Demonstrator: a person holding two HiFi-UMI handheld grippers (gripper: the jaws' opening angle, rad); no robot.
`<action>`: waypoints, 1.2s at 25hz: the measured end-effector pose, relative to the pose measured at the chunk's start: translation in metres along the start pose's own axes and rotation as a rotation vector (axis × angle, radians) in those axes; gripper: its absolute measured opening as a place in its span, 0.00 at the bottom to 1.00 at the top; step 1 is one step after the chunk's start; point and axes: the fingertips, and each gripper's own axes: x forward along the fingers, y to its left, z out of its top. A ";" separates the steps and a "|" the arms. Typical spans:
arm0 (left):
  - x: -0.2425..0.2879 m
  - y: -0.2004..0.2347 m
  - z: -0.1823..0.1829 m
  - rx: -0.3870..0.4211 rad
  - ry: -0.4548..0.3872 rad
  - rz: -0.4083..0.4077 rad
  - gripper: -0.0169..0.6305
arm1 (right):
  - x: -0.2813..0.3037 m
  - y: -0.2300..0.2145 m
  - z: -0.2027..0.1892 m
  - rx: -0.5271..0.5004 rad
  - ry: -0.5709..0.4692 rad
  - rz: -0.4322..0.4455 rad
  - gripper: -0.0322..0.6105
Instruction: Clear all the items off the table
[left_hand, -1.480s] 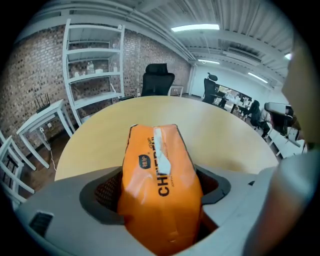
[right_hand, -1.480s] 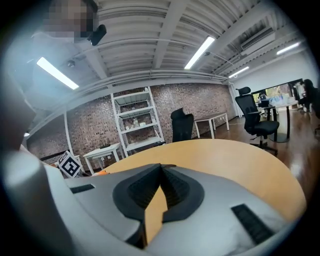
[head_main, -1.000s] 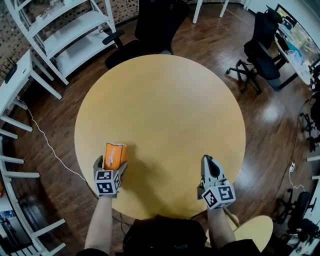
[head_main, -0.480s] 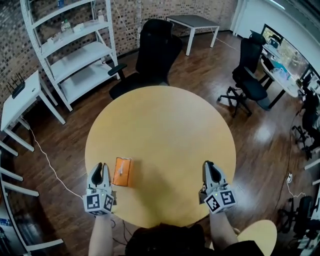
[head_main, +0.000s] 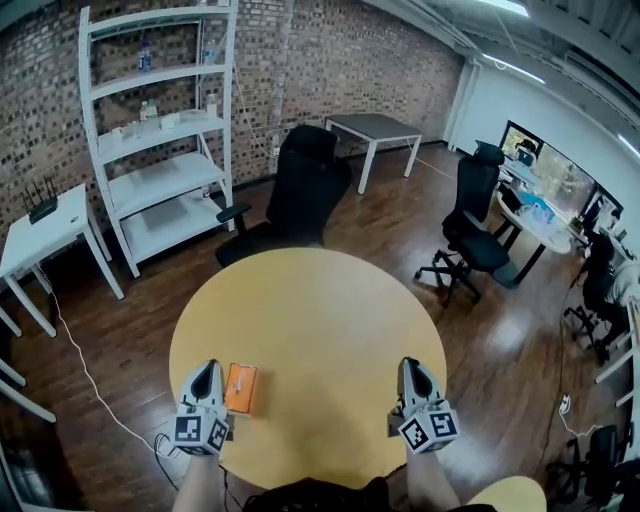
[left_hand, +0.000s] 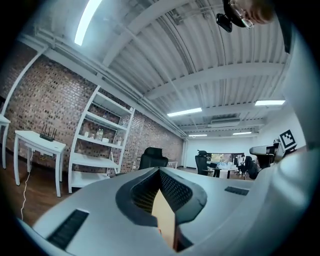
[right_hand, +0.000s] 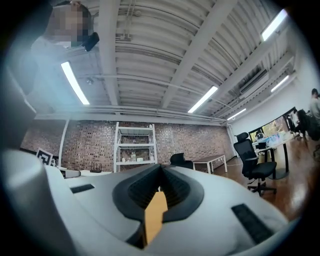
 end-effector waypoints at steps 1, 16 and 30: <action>0.001 -0.003 0.002 -0.005 -0.007 -0.006 0.03 | -0.001 0.000 0.003 -0.002 -0.006 0.001 0.06; 0.010 -0.015 0.008 0.001 -0.021 -0.104 0.03 | -0.024 -0.002 0.007 -0.008 -0.035 -0.065 0.06; 0.075 -0.175 -0.014 -0.118 0.022 -0.539 0.03 | -0.189 -0.052 0.033 -0.106 -0.064 -0.508 0.06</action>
